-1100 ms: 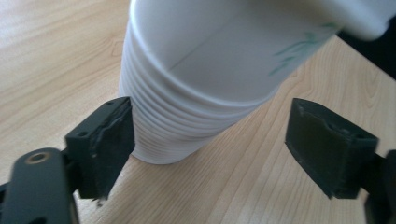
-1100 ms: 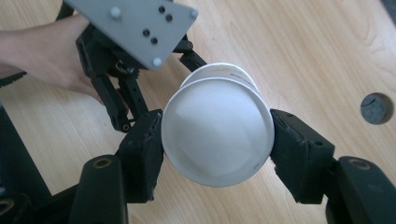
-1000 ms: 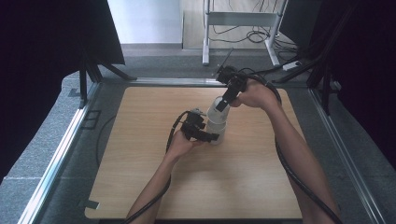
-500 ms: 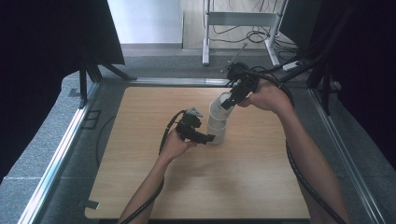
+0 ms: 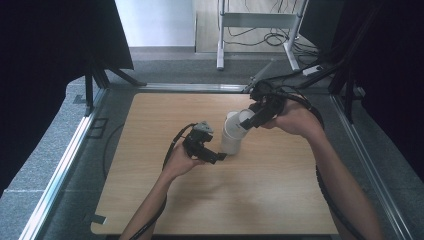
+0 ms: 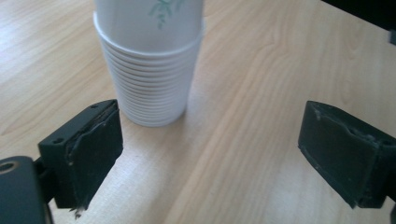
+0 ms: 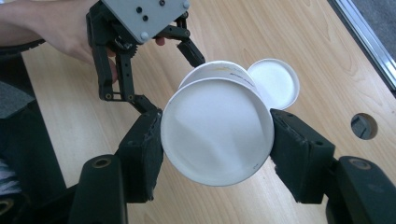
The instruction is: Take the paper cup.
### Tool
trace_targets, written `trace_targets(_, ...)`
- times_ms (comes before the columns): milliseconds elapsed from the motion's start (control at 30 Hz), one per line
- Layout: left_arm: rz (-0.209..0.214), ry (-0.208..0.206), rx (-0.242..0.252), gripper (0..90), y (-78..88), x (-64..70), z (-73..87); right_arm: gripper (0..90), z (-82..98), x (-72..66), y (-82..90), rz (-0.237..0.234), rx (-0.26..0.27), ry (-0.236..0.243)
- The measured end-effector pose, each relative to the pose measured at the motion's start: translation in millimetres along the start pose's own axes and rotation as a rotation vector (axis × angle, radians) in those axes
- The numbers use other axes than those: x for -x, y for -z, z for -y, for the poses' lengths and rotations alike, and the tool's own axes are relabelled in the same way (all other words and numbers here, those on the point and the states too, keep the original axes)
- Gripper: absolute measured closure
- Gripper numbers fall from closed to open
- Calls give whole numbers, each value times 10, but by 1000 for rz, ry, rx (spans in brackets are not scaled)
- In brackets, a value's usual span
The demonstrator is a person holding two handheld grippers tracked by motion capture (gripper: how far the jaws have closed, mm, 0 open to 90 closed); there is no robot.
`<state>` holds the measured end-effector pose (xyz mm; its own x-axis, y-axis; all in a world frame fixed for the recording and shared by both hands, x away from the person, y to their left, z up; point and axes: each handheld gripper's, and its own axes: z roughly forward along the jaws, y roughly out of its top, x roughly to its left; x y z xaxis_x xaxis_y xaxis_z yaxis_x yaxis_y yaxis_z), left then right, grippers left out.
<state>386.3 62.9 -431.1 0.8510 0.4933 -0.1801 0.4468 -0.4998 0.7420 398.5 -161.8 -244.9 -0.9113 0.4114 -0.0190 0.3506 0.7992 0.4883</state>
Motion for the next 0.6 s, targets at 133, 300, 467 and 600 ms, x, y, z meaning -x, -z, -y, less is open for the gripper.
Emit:
trace_targets(133, 27, -6, 13, 54, 55, 36, 52, 377, 92, -59, 5, -19, 24, 12)
trace_targets(300, 54, -21, 25, 46, 104, 97, 111, 376, 196, -145, 4, -36, 50, 31)
trace_targets(467, 74, -47, 29, 42, 137, 164, 165, 376, 287, -233, -38, -60, 74, 50)
trace_targets(600, 91, -70, 38, 41, 161, 222, 212, 376, 365, -291, -96, -80, 91, 65)
